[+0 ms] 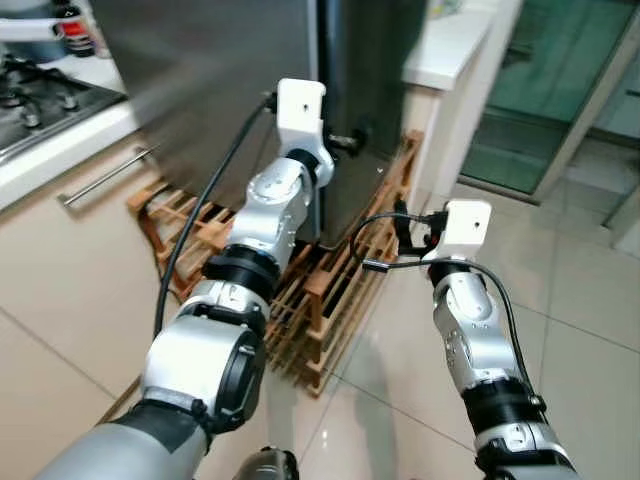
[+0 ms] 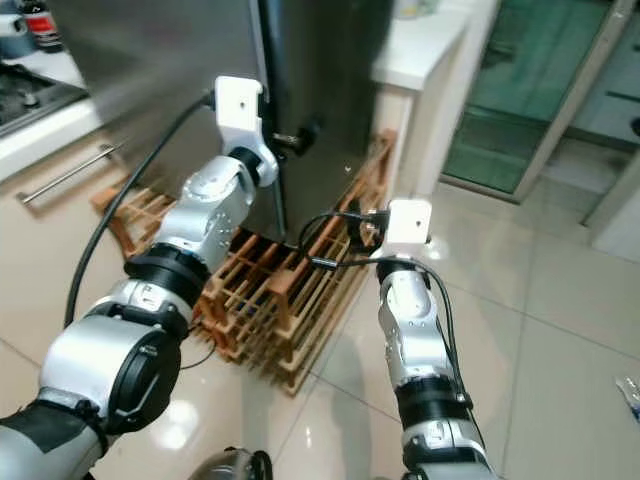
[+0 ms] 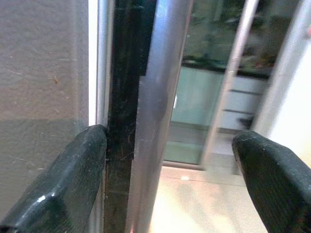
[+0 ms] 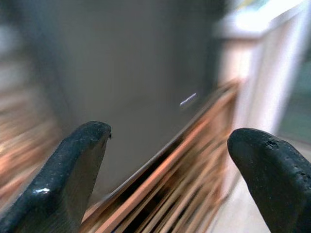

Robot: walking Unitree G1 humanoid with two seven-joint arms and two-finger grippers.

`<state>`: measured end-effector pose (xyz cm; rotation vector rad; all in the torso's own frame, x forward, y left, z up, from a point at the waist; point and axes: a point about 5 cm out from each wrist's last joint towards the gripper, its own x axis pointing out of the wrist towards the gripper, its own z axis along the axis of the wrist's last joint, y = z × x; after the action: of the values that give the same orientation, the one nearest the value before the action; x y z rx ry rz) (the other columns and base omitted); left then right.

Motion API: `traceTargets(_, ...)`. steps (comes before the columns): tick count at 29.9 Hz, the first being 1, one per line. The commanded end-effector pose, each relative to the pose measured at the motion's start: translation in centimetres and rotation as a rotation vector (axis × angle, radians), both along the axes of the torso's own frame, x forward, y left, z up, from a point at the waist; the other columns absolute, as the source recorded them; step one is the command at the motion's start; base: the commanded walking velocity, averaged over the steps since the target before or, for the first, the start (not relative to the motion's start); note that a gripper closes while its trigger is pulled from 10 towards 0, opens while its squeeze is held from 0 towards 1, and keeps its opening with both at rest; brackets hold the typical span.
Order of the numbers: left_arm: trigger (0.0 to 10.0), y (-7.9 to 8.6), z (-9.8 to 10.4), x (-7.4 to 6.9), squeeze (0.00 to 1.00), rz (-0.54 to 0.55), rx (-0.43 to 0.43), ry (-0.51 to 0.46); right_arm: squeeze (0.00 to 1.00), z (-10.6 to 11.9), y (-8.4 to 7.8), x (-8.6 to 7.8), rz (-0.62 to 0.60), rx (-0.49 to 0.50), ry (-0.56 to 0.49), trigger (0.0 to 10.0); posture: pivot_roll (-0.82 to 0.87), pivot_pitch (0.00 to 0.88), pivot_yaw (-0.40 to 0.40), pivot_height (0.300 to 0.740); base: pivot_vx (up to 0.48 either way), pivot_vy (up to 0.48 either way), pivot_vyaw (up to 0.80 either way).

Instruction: Restocking fridge

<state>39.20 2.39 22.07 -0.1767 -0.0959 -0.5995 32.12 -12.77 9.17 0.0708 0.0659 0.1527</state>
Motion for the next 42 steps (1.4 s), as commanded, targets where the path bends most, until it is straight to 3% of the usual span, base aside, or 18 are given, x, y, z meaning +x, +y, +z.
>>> traceTargets(1, 10.0, -5.5, 2.6, -2.0, 0.0, -0.279, 0.027, -0.097, 0.0, -0.5, 0.8, -0.4, 0.05, 0.001, 0.043, 10.0, -0.14, 0.0, 0.109, 0.74, 0.0, 0.0, 0.0)
traceTargets(3, 10.0, -6.7, 3.1, -2.5, 0.0, -0.342, 0.012, -0.116, 0.0, -0.5, 0.8, -0.8, 0.058, 0.007, 0.037, 10.0, -0.15, 0.0, 0.116, 0.74, 0.0, 0.0, 0.0)
traceTargets(5, 10.0, -10.2, 4.3, -4.7, 0.0, -0.515, -0.038, -0.143, 0.0, -0.2, 1.1, -1.2, 0.072, 0.021, 0.015, 10.0, -0.17, 0.0, 0.127, 0.74, 0.0, 0.0, 0.0)
traceTargets(7, 10.0, -11.2, 4.7, -5.4, 0.0, -0.571, -0.056, -0.153, 0.0, -0.1, 1.1, -1.2, 0.071, 0.023, 0.007, 10.0, -0.17, 0.0, 0.127, 0.74, 0.0, 0.0, 0.0)
traceTargets(10, 10.0, -14.7, 6.6, -9.4, 0.0, -0.851, -0.152, -0.206, 0.0, 1.0, 0.4, -1.3, 0.009, 0.049, -0.061, 10.0, -0.19, 0.0, 0.149, 0.74, 0.0, 0.0, 0.0)
traceTargets(12, 10.0, -14.9, 7.5, -10.7, 0.0, -0.96, -0.212, -0.228, 0.0, 2.0, -0.3, -1.6, -0.026, 0.052, -0.12, 10.0, -0.21, 0.0, 0.157, 0.74, 0.0, 0.0, 0.0)
traceTargets(14, 10.0, -14.0, 8.1, -10.7, 0.0, -0.982, -0.23, -0.249, 0.0, 2.4, -0.7, -2.0, -0.041, 0.045, -0.142, 10.0, -0.2, 0.0, 0.147, 0.74, 0.0, 0.0, 0.0)
traceTargets(18, 10.0, -9.2, 7.6, -7.4, 0.0, -0.861, -0.24, -0.224, 0.0, 1.8, -1.2, -2.4, -0.073, 0.049, -0.114, 10.0, -0.18, 0.0, 0.137, 0.74, 0.0, 0.0, 0.0)
traceTargets(22, 10.0, -1.5, 6.0, -3.4, 0.0, -0.607, -0.192, -0.194, 0.0, 1.7, -1.5, -2.2, -0.08, 0.043, -0.105, 10.0, -0.16, 0.0, 0.13, 0.74, 0.0, 0.0, 0.0)
traceTargets(23, 10.0, 1.8, 5.3, -2.4, 0.0, -0.496, -0.17, -0.181, 0.0, 1.8, -1.5, -2.0, -0.082, 0.042, -0.106, 10.0, -0.15, 0.0, 0.121, 0.74, 0.0, 0.0, 0.0)
traceTargets(24, 10.0, 1.8, 5.3, -2.4, 0.0, -0.496, -0.17, -0.181, 0.0, 1.8, -1.5, -2.0, -0.082, 0.042, -0.106, 10.0, -0.15, 0.0, 0.121, 0.74, 0.0, 0.0, 0.0)
traceTargets(25, 10.0, 3.9, 4.6, -1.9, 0.0, -0.423, -0.14, -0.178, 0.0, 2.0, -1.6, -1.8, -0.084, 0.04, -0.11, 10.0, -0.12, 0.0, 0.108, 0.74, 0.0, 0.0, 0.0)
traceTargets(26, 10.0, 8.8, 3.2, -1.3, 0.0, -0.269, -0.077, -0.158, 0.0, 2.3, -1.9, -1.2, -0.085, 0.035, -0.111, 10.0, -0.1, 0.0, 0.091, 0.74, 0.0, 0.0, 0.0)
traceTargets(27, 10.0, 8.8, 3.2, -1.3, 0.0, -0.269, -0.077, -0.158, 0.0, 2.3, -1.9, -1.2, -0.085, 0.035, -0.111, 10.0, -0.1, 0.0, 0.091, 0.74, 0.0, 0.0, 0.0)
traceTargets(30, 10.0, 14.5, 1.7, -2.1, 0.0, -0.132, -0.011, -0.139, 0.0, 2.8, -2.2, -0.1, -0.082, 0.039, -0.109, 10.0, -0.07, 0.0, 0.065, 0.74, 0.0, 0.0, 0.22)
traceTargets(34, 10.0, 18.3, 0.7, -4.2, 0.0, -0.096, -0.029, -0.113, 0.0, 3.7, -2.0, 1.4, -0.059, 0.036, -0.117, 10.0, -0.01, 0.0, 0.025, 0.74, 0.0, 0.0, 0.68)
traceTargets(35, 10.0, 19.3, 0.4, -5.4, 0.0, -0.11, -0.067, -0.105, 0.0, 4.2, -1.6, 2.1, -0.036, 0.038, -0.127, 10.0, 0.0, 0.0, 0.011, 0.74, 0.0, 0.0, 0.64)
traceTargets(42, 10.0, 18.7, -0.5, -6.8, 0.0, -0.136, -0.073, -0.116, 0.0, 5.0, -0.3, 3.2, 0.009, 0.071, -0.134, 10.0, 0.03, 0.0, -0.008, 0.74, 0.0, 0.0, 0.63)
